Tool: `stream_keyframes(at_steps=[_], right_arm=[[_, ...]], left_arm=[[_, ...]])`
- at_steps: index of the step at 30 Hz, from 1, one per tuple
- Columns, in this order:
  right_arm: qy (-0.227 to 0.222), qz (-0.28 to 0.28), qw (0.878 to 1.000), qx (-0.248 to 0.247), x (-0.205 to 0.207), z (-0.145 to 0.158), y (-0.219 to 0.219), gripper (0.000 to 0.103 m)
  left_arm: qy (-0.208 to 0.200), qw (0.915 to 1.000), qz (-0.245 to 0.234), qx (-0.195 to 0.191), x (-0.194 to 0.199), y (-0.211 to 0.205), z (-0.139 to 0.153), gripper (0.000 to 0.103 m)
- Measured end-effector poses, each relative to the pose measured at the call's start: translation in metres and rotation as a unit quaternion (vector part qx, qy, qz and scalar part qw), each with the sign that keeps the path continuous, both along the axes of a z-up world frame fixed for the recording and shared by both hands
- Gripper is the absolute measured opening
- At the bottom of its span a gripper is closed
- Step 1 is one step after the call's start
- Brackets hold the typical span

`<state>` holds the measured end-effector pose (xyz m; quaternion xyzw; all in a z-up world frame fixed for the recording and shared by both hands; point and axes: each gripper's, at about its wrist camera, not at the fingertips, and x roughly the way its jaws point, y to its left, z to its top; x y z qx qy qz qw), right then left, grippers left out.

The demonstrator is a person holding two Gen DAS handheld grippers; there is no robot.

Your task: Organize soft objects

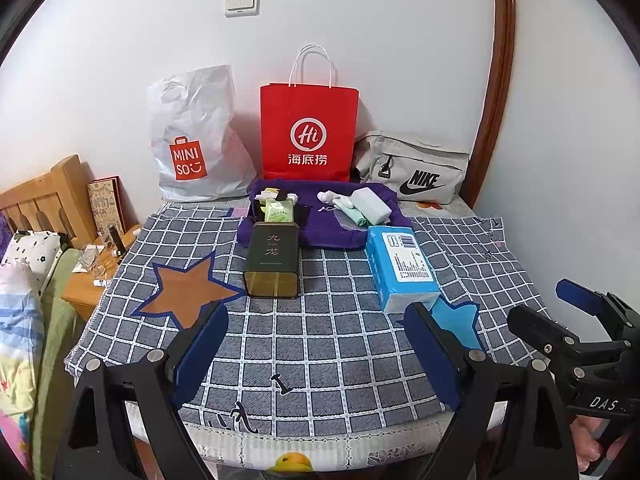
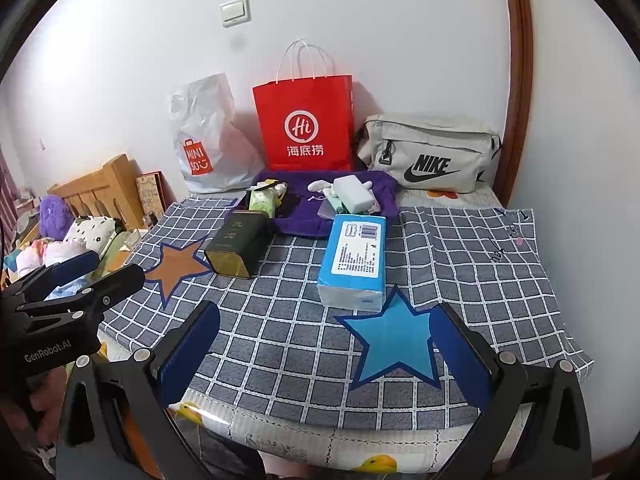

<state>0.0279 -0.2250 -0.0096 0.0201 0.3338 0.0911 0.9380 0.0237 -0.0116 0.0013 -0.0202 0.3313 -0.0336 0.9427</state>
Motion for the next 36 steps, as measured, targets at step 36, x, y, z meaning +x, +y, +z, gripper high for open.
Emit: stream_keyframes(at_steps=[36], right_arm=[[-0.002, 0.003, 1.0, 0.0, -0.004, 0.0036, -0.0011, 0.103]], left_arm=[[-0.003, 1.0, -0.002, 0.001, -0.0024, 0.0005, 0.0033, 0.089]])
